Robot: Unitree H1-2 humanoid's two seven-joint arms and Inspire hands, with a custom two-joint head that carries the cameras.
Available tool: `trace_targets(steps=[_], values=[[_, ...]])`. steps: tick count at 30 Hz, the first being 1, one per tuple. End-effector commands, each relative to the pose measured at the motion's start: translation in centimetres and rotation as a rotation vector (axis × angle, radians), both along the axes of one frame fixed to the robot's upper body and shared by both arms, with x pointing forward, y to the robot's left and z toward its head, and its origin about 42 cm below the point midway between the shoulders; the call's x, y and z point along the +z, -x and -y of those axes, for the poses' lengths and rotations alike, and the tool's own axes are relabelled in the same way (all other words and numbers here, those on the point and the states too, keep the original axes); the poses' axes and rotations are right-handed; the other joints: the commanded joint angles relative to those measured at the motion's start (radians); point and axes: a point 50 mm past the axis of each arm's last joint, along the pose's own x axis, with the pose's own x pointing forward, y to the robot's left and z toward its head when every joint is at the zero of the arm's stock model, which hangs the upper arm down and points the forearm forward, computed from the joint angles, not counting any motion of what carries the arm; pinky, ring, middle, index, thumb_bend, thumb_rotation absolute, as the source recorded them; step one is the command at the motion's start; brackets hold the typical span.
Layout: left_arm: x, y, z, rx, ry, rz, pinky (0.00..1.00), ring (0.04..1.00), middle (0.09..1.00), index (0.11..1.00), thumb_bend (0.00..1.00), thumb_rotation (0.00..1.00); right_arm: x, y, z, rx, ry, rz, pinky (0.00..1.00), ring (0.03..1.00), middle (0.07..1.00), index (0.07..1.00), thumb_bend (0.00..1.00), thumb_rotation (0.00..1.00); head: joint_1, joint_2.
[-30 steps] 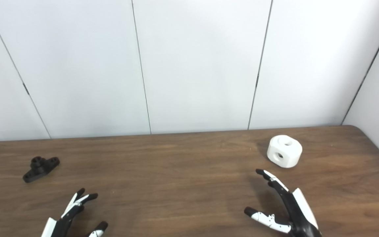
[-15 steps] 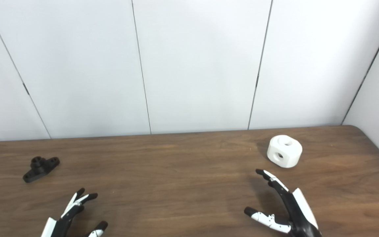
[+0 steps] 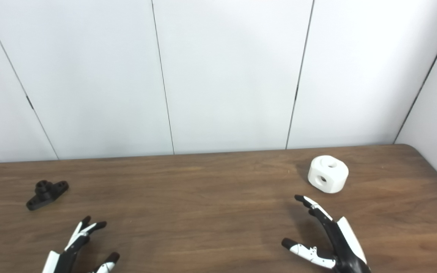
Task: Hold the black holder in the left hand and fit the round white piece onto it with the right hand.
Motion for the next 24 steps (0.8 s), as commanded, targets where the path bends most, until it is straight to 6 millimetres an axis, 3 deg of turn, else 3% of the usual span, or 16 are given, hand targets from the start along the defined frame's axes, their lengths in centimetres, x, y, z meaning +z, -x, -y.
trace_targets(steps=[1,5,17,24], values=[[1.4,-0.5,-0.4,0.025,0.009,0.085,0.95,0.991,1.0,0.832,0.59,0.27,-3.1,2.1,-0.8,-0.012,-0.033,-0.099,0.87,0.904,0.901,0.864,0.59,0.5,0.001,0.001],[2.2,-0.8,-0.9,0.055,0.018,0.114,0.98,1.0,1.0,0.841,0.61,0.34,-3.1,2.1,-0.7,-0.011,-0.029,-0.096,0.87,0.905,0.9,0.863,0.58,0.48,0.007,0.004],[4.9,-2.7,-2.8,0.158,-0.055,0.182,1.0,1.0,1.0,0.806,0.71,0.34,-2.8,2.1,-0.2,-0.019,-0.019,-0.101,0.86,0.895,0.895,0.858,0.6,0.51,0.06,0.018],[6.9,-3.5,-3.9,0.213,-0.115,0.197,1.0,1.0,1.0,0.814,0.77,0.34,-2.8,1.9,0.7,-0.011,-0.03,-0.1,0.84,0.887,0.891,0.839,0.62,0.56,0.133,0.015]])
